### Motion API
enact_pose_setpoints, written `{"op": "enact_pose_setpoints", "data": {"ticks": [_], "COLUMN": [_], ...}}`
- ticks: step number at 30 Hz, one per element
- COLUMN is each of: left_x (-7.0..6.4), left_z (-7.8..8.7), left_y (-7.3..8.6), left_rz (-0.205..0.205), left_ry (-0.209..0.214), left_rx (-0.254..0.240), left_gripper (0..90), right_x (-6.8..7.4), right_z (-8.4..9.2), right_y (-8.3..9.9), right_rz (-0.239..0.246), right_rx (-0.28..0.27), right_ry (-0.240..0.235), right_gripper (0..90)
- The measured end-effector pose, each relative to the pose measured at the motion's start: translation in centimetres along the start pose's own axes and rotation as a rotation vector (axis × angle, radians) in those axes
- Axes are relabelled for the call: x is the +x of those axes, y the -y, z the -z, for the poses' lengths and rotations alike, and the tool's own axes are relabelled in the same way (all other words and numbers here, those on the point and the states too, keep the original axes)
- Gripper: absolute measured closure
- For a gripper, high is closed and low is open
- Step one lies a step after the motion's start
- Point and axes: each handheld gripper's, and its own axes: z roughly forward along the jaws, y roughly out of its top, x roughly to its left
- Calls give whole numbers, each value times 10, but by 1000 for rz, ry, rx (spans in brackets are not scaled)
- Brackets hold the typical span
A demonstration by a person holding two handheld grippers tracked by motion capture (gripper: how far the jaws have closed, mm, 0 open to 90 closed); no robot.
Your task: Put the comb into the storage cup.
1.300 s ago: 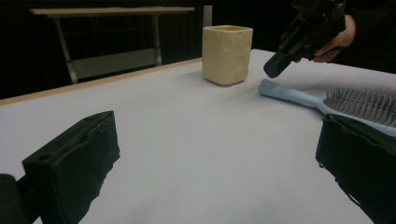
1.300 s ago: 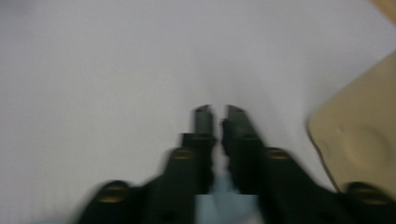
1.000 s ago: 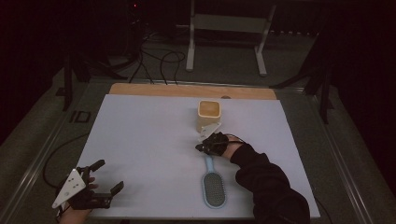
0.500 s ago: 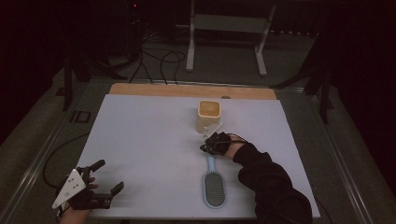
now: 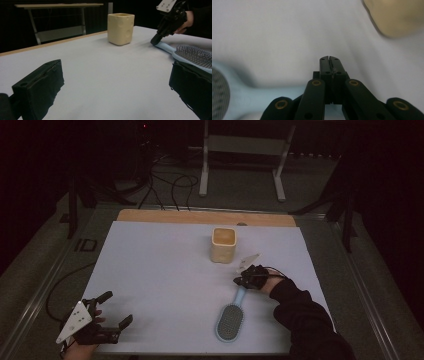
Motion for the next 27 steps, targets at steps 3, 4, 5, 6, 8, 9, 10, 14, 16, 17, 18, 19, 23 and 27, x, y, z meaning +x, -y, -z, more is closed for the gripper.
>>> {"op": "enact_pose_setpoints", "data": {"ticks": [3,4,5,6,8,9,10,14,16,17,18,19,23,27], "left_x": [0,0,0,0,-1,-1,0,-1,-1,0,-1,-1,-1,-1], "left_z": [0,0,0,0,0,0,0,0,0,0,0,0,0,0], "left_y": [0,0,0,0,0,0,0,0,0,0,0,0,-1,-1], "left_rz": [-4,-4,0,0,-3,-3,-1,-2,0,-1,0,0,0,-1], "left_ry": [-2,-2,0,-2,-2,-2,0,-2,0,-1,-2,-2,-3,-1], "left_rx": [0,0,-2,-1,0,0,-1,0,0,0,0,0,0,0], "left_gripper": [0,0,0,0,0,0,0,0,0,0,0,0,0,0], "right_x": [1,1,2,3,6,7,9,15,19,24,26,28,39,50], "right_z": [7,7,10,15,20,22,25,34,39,44,46,48,57,64], "right_y": [11,11,14,22,29,33,37,49,56,63,66,68,80,90], "right_rz": [-9,-9,-14,-22,-26,-29,-31,-45,-50,-59,-59,-62,-69,-76], "right_rx": [-1,-1,4,6,5,10,11,8,9,13,13,15,18,19], "right_ry": [4,4,1,3,-2,-1,-1,-4,-9,-10,-13,-16,-21,-22], "right_gripper": [900,900,900,900,900,900,900,900,900,900,900,900,900,900]}}
